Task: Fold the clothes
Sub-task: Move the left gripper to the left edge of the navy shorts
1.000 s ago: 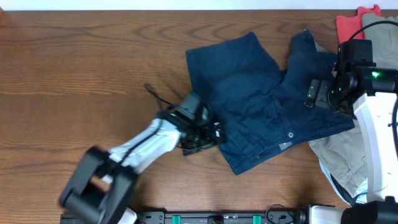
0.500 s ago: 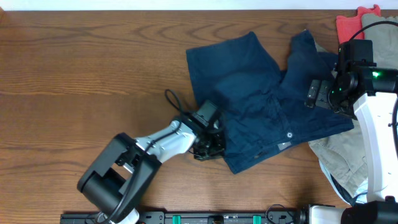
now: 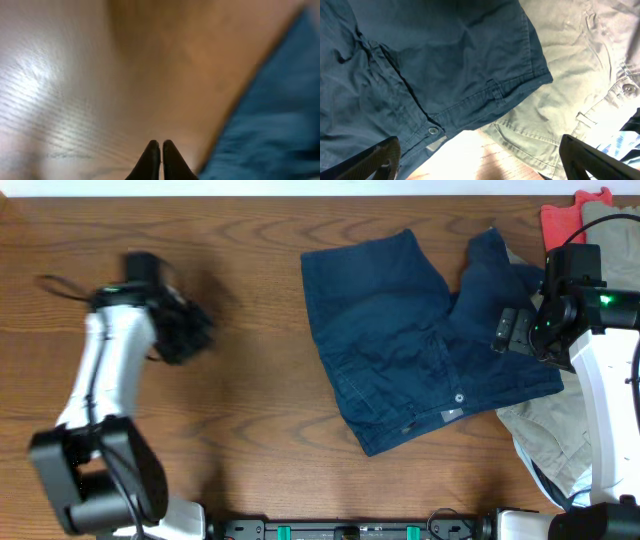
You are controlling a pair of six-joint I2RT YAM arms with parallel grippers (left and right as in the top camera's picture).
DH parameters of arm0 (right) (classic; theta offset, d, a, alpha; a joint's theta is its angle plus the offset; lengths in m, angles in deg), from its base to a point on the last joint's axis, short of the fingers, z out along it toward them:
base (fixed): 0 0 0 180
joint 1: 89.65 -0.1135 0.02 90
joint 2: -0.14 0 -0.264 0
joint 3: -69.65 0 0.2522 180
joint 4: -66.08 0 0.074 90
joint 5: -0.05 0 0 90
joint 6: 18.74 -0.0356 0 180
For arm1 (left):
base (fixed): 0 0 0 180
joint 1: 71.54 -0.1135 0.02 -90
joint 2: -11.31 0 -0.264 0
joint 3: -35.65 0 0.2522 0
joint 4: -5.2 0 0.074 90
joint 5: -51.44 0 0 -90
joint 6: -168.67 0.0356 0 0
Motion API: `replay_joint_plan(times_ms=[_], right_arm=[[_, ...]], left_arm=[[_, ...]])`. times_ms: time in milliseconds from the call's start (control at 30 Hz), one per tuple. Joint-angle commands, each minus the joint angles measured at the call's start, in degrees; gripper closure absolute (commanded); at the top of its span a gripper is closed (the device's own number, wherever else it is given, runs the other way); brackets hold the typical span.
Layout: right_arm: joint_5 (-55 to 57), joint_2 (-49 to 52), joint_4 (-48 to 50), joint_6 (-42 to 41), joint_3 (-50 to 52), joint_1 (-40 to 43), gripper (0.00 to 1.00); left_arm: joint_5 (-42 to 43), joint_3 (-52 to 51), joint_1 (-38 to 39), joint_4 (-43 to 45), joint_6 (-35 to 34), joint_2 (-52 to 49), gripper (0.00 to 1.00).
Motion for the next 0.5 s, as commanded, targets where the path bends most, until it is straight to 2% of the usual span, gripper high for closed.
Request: replay_joint_plan(times_ms=[0,33,67,167,300,433,467], right_arm=[[0.74,-0.98,-0.02,0.31,-0.17,0.79,0.01],[0.74,-0.98,0.00,0.28,-0.17,0.79,0.01],[0.76,-0.98,0.02,0.31,-0.17,0.79,0.01],[0.76,-0.98,-0.04,0.28,-0.17,0.79,0.01],[0.76,-0.98,-0.46,0.31,-0.17,0.79,0.01],[0.79,-0.98,-0.46,0.31,-0.17,0.79,0.01],[0.76,-0.98,-0.46,0.31,-0.17,0.79,0.01]], left_arm=[[11.69,0.11,-0.22,-3.98,2.43,0.46,0.76],[11.61,-0.22,0.55,-5.25,2.95,0.39,0.61],[11.47,-0.61,1.33,-5.79,3.63,0.37,0.53],[10.78,-2.73,5.57,-6.51,3.98,0.37,0.35],[10.60,-6.38,13.60,-4.48,3.96,0.37,0.32],[10.58,-11.19,22.10,1.95,2.93,0.35,0.29],[10.58,-12.59,24.11,4.02,1.84,0.35,0.25]])
